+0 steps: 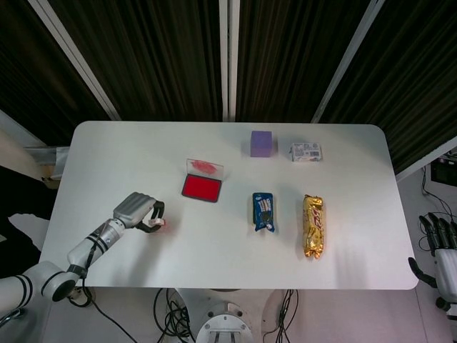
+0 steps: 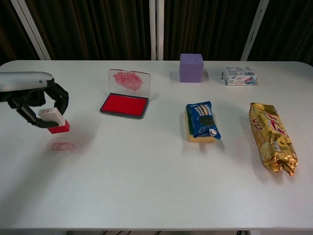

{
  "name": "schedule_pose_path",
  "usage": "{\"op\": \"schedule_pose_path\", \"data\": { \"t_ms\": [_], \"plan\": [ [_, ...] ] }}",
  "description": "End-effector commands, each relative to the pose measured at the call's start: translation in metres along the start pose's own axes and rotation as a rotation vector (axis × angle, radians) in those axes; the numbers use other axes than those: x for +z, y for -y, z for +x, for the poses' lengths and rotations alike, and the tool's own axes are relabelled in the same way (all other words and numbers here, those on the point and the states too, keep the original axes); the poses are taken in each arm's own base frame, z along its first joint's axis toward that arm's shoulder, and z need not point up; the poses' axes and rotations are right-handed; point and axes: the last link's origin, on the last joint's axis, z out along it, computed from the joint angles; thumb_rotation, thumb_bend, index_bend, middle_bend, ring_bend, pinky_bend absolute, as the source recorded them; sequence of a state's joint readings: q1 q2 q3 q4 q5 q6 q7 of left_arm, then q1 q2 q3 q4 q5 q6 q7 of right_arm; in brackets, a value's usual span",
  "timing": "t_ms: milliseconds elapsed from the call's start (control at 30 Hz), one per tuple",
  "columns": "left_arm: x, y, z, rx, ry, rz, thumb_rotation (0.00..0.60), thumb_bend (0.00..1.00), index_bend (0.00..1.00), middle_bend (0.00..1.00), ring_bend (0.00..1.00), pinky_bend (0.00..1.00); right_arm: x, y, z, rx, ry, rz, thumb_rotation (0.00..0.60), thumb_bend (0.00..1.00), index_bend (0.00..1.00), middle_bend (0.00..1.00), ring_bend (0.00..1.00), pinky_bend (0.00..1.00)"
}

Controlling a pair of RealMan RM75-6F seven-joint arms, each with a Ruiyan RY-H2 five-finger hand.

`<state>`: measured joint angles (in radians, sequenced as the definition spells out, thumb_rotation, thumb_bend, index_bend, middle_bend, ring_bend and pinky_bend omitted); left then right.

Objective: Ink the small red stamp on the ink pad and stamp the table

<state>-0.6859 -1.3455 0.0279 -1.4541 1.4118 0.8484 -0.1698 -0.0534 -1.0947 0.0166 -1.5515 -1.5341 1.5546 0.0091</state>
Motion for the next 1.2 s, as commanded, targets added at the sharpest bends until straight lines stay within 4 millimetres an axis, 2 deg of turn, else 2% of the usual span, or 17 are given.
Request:
{"op": "schedule_pose_path", "data": {
  "t_ms": [33,167,867,1200],
  "plan": [
    [-0.008,0.006,-0.026,0.023,-0.016,-0.014,0.6,0.44,0.61,0.61,1.0,1.0,-0.001,0.002,0.0,-0.004,0.004,0.004,0.6,0.21,0.0,0.0,0.0,0.0],
    [-0.006,0.008,-0.037,0.039,-0.007,-0.03,0.6,0.44,0.61,0.6,1.0,1.0,-0.002,0.005,-0.001,-0.01,0.011,0.009,0.6,0.21,0.0,0.0,0.0,0.0],
    [0.01,0.02,-0.049,0.011,-0.01,-0.022,0.6,0.44,0.56,0.56,0.99,1.0,-0.001,0.006,0.001,-0.016,0.014,0.007,0.6,0.22,0.0,0.0,0.0,0.0],
    [0.008,0.021,-0.049,0.037,-0.001,-0.033,0.6,0.43,0.44,0.48,0.98,1.0,-0.002,0.006,0.0,-0.016,0.016,0.005,0.6,0.22,0.0,0.0,0.0,0.0]
  ]
}}
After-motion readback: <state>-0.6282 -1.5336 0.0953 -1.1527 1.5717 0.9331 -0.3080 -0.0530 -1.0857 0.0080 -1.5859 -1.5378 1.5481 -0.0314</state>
